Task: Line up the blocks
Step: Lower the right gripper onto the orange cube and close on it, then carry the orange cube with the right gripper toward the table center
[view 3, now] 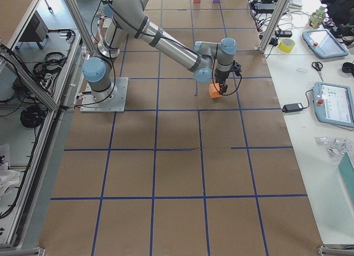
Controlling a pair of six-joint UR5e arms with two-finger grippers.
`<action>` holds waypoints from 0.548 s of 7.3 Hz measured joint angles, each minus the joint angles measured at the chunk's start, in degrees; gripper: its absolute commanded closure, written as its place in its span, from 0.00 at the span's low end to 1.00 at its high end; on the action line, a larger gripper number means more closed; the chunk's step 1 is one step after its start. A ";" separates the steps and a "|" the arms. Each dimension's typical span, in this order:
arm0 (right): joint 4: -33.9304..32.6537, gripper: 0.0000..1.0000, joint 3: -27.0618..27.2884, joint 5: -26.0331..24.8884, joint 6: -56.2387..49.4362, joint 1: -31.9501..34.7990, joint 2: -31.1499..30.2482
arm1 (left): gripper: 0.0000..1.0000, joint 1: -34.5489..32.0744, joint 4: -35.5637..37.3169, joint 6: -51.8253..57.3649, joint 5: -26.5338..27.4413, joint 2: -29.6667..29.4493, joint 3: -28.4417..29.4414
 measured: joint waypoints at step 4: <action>0.65 1.00 -1.25 1.81 1.15 0.42 -1.15 | 0.00 0.01 -0.06 0.08 0.00 0.00 0.01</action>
